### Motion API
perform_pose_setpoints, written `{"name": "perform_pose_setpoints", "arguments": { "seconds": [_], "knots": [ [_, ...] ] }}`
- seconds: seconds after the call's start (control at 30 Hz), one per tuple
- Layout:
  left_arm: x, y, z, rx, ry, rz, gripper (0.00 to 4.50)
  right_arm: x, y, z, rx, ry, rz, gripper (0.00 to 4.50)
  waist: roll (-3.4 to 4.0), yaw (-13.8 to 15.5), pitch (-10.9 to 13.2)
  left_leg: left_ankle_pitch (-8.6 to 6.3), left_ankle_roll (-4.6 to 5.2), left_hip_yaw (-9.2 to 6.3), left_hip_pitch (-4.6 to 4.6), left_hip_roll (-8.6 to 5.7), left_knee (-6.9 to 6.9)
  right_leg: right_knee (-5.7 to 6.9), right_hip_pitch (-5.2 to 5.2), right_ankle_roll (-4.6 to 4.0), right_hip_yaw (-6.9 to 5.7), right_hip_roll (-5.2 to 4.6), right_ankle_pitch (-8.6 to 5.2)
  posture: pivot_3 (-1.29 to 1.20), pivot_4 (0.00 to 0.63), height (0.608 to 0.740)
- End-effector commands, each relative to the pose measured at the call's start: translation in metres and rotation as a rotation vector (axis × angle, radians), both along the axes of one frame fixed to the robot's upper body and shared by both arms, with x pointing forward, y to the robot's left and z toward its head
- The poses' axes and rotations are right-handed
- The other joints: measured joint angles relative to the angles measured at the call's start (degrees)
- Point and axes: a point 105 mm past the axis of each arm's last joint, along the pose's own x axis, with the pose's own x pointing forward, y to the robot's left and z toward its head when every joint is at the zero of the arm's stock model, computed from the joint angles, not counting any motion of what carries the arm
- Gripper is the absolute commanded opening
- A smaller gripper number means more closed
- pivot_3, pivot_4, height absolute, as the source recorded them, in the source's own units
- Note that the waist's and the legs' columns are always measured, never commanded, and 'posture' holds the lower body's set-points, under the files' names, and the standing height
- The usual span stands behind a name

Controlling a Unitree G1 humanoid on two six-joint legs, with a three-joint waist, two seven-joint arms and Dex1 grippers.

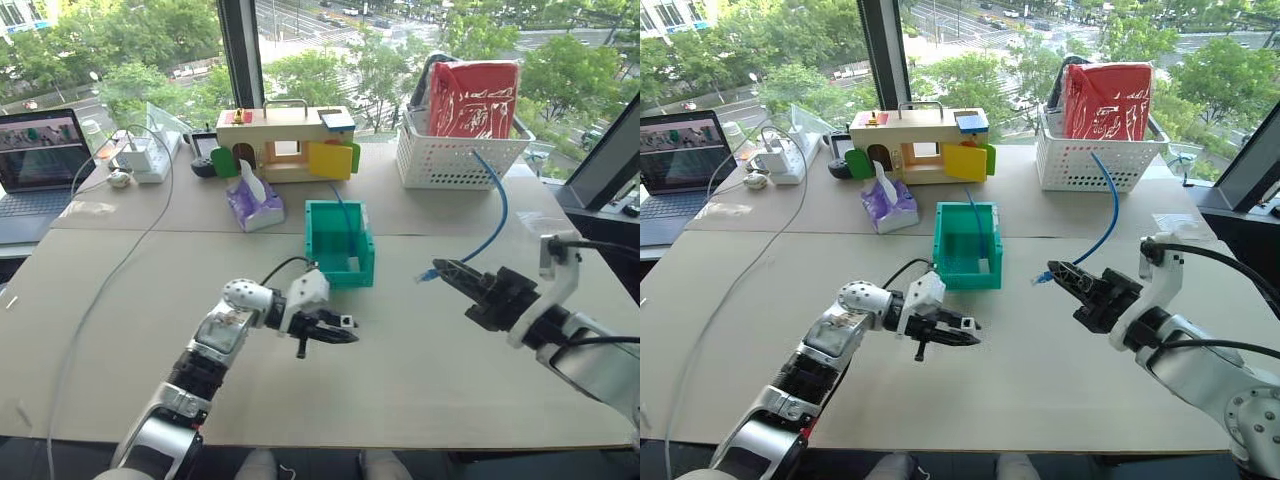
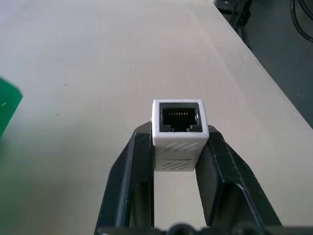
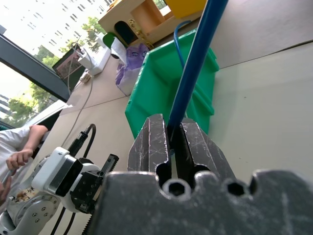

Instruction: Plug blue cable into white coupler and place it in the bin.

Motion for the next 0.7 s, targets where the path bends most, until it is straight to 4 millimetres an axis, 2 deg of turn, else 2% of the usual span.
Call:
{"name": "perform_pose_setpoints", "arguments": {
  "seconds": [0.03,0.13,0.23,0.33,0.53,0.7],
  "knots": [
    [0.000,-0.022,-0.003,0.026,-0.042,0.006,0.67,-0.007,-0.006,0.013,-0.030,-0.090,-0.098,0.00,0.00,-0.1,0.0,0.01,0.02,0.01,0.03,0.00,0.00,0.00,0.01,0.02,0.04,0.02,-0.01,0.00,0.150,0.740],
    [-0.003,-0.034,-0.011,0.057,-0.049,-0.005,0.67,-0.013,-0.004,0.002,-0.082,-0.063,-0.108,0.00,0.00,0.1,0.0,0.04,0.06,0.01,0.02,-0.03,0.00,-0.03,0.04,0.20,0.05,0.02,-0.11,0.00,0.150,0.740],
    [0.002,-0.053,-0.024,0.112,-0.075,0.074,0.67,-0.021,0.000,-0.015,-0.043,-0.019,-0.164,0.00,-0.01,0.3,0.0,0.04,0.07,0.01,0.02,-0.01,0.00,-0.09,0.07,0.14,0.04,0.03,-0.08,0.00,0.150,0.740],
    [0.003,-0.061,-0.026,0.120,-0.075,0.102,0.67,-0.025,0.011,-0.028,-0.005,0.009,-0.186,0.00,-0.01,0.3,0.0,0.04,0.07,0.01,-0.04,-0.06,0.00,-0.11,0.03,0.15,0.06,-0.01,-0.08,0.00,0.150,0.740],
    [0.001,-0.064,-0.027,0.134,-0.080,0.109,0.67,-0.026,0.015,-0.048,0.000,0.039,-0.275,0.00,0.04,0.3,0.0,0.05,0.06,0.01,-0.01,-0.06,0.00,-0.14,0.05,0.27,0.08,0.01,-0.14,0.00,0.150,0.740],
    [-0.001,-0.065,-0.028,0.139,-0.067,0.103,0.67,-0.023,0.026,-0.057,0.016,0.059,-0.261,0.00,0.05,0.2,0.0,0.04,0.06,0.01,0.01,-0.04,0.00,-0.14,0.06,0.26,0.08,0.03,-0.14,0.00,0.150,0.740]
  ]
}}
